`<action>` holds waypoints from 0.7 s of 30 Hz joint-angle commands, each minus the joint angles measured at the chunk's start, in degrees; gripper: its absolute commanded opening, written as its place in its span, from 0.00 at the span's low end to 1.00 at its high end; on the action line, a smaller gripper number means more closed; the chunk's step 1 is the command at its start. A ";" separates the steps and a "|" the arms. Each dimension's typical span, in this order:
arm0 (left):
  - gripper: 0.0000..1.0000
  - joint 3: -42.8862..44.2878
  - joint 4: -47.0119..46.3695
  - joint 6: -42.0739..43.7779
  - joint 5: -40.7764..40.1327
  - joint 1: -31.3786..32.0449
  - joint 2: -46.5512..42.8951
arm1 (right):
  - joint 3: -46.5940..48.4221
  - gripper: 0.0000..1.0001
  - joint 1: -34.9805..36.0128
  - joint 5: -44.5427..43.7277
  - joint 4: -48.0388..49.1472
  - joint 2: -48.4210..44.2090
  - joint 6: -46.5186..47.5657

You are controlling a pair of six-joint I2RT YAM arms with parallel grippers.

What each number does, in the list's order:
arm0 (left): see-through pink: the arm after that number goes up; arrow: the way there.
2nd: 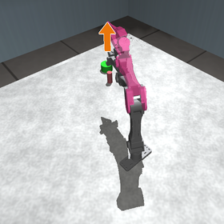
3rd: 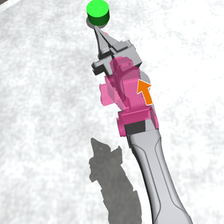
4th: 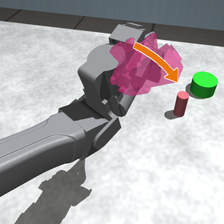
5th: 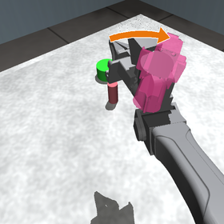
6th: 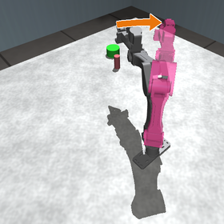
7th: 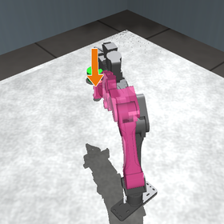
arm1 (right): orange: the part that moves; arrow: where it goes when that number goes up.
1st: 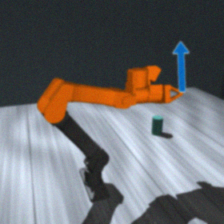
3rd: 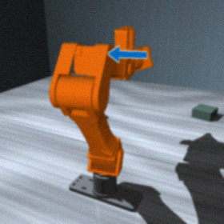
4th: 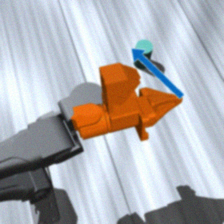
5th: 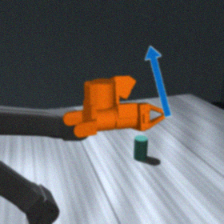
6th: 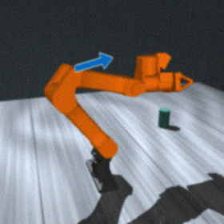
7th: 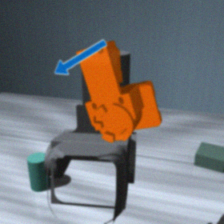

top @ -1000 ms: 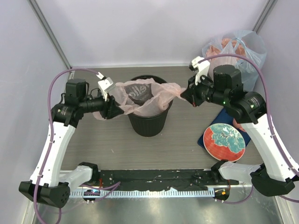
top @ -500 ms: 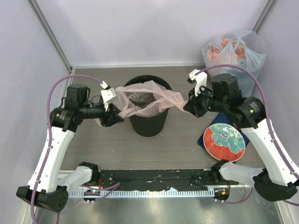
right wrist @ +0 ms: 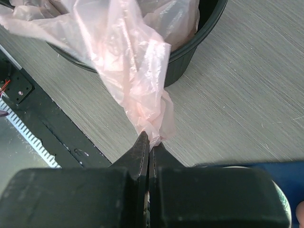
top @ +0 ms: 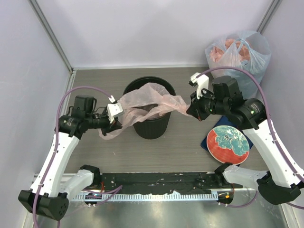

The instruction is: Put the trash bags into the trash bin

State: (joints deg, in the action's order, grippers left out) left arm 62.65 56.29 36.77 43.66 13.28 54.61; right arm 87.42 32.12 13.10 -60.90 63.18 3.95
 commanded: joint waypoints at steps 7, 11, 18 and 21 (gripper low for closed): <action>0.37 8.09 3.12 1.22 5.46 0.17 -2.74 | 5.83 0.01 -0.39 2.89 2.46 2.91 -1.22; 0.45 13.18 -0.12 -5.38 9.42 0.17 -3.81 | 6.27 0.01 -0.48 4.38 2.46 3.27 -0.78; 0.57 16.01 -9.79 -17.87 7.35 4.64 0.58 | 7.15 0.01 -0.39 4.04 2.55 3.71 -1.40; 0.59 14.61 -14.18 -19.98 2.94 11.49 1.46 | 7.07 0.01 -0.39 3.86 2.90 3.62 -1.66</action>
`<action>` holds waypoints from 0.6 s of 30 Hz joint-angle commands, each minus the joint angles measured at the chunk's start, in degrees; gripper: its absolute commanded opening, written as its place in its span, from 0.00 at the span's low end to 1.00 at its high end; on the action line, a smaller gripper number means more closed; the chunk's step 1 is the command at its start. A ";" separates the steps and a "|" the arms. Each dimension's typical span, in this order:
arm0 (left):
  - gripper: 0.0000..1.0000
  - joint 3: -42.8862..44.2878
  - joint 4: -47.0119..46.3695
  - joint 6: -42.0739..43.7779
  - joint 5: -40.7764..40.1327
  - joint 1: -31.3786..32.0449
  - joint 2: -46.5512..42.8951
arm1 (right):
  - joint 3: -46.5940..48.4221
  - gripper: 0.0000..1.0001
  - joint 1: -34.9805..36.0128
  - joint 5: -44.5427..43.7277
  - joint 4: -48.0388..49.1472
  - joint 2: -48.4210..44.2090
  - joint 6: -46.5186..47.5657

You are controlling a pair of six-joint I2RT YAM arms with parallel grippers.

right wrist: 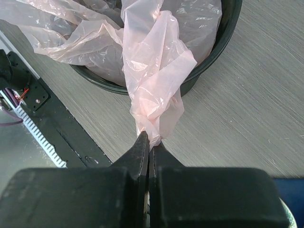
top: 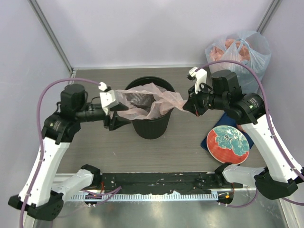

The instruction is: Put the trash bags into the trash bin

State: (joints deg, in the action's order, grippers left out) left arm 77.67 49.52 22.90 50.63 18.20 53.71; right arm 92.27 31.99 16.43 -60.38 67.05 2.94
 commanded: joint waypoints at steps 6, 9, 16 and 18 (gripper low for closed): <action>0.63 -0.77 -14.97 -12.25 -16.43 18.09 7.01 | 2.56 0.01 -0.35 0.97 2.55 -0.69 -0.66; 0.62 -0.59 -16.38 -12.79 -20.03 21.70 9.12 | 2.92 0.01 -0.35 1.07 2.64 -0.95 -0.65; 0.14 0.02 -14.19 -11.65 -22.33 24.61 11.15 | 5.29 0.01 -1.22 -0.08 1.15 -1.22 -0.83; 0.00 0.11 -12.61 -11.38 -18.93 24.69 10.89 | 5.47 0.01 -1.58 -0.08 1.23 -1.56 -0.92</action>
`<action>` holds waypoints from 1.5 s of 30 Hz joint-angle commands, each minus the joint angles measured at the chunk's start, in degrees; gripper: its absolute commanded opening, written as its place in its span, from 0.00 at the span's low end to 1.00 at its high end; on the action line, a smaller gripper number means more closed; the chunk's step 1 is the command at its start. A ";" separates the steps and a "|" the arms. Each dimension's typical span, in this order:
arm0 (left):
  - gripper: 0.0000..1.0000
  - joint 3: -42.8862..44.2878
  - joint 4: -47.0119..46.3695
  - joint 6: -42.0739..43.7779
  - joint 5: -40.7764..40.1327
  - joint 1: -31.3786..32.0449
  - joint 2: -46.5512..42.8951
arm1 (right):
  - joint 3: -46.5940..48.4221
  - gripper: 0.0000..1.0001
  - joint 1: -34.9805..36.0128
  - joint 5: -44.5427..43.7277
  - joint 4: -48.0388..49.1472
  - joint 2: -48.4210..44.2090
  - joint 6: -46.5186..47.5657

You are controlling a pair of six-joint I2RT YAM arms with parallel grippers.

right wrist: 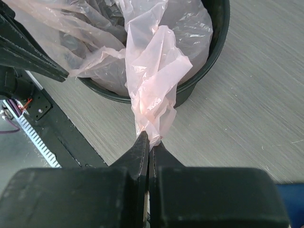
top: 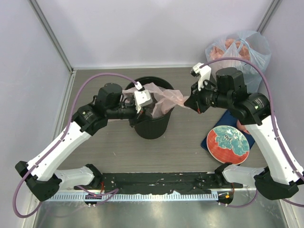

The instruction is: Put the trash bags into the trash bin

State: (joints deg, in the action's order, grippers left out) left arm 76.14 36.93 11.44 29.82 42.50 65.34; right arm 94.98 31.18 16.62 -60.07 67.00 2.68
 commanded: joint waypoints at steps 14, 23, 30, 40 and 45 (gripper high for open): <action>0.62 -1.26 -2.65 1.03 -5.65 1.62 -4.34 | 3.37 0.01 -1.03 2.10 -1.01 -2.31 1.28; 0.67 -1.43 -5.73 0.51 -11.44 1.53 -1.98 | 3.63 0.01 -0.94 2.27 -1.45 -2.75 1.45; 0.30 -2.57 -5.73 1.04 -4.71 1.53 -1.18 | 4.07 0.01 -0.95 0.96 -1.54 -3.19 1.10; 0.00 -4.77 -1.16 5.34 1.56 6.89 -4.00 | 3.90 0.01 -4.45 -2.91 -1.71 -1.26 -4.24; 0.00 -8.64 -0.98 6.92 -2.31 7.68 -1.98 | 2.41 0.01 -7.44 0.15 -1.80 1.81 -7.16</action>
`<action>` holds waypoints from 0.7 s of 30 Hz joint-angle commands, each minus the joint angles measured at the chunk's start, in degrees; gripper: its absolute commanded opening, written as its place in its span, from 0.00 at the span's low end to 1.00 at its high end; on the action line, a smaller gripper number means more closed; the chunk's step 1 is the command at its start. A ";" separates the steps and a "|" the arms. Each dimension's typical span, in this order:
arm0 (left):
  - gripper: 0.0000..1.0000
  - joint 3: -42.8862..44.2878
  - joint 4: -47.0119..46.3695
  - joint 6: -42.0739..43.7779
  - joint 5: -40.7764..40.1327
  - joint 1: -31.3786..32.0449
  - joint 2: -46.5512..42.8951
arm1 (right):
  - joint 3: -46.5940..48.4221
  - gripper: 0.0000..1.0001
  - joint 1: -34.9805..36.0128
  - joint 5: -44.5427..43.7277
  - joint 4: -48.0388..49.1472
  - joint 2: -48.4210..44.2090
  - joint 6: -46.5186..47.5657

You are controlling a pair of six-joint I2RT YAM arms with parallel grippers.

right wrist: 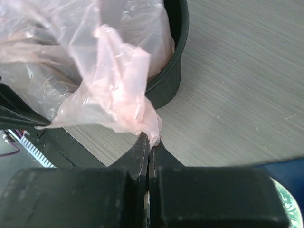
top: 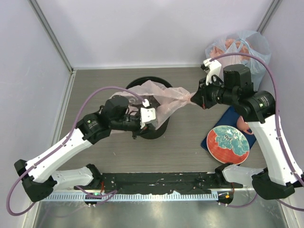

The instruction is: Put the trash bags into the trash bin

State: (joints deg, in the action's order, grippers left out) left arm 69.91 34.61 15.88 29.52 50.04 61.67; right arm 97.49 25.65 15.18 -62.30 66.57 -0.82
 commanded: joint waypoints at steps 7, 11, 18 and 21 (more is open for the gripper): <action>0.00 -5.39 -1.03 -0.23 -3.76 0.14 3.81 | -4.50 0.01 -5.69 4.50 0.43 4.89 -3.93; 0.00 -7.50 -1.39 0.03 -3.59 0.14 3.11 | -6.79 0.01 -7.10 6.78 1.04 7.35 -3.84; 0.38 -3.12 5.18 2.22 -0.78 0.14 0.65 | -9.69 0.01 -7.37 8.81 4.20 9.46 -3.49; 0.65 1.36 7.40 2.84 2.64 0.14 -2.77 | -9.69 0.01 -7.37 10.83 5.78 9.46 -4.10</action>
State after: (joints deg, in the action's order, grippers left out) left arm 64.99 38.59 17.45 27.35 50.17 64.34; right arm 87.35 18.52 22.70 -60.88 76.66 -4.05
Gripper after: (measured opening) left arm 0.550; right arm 0.030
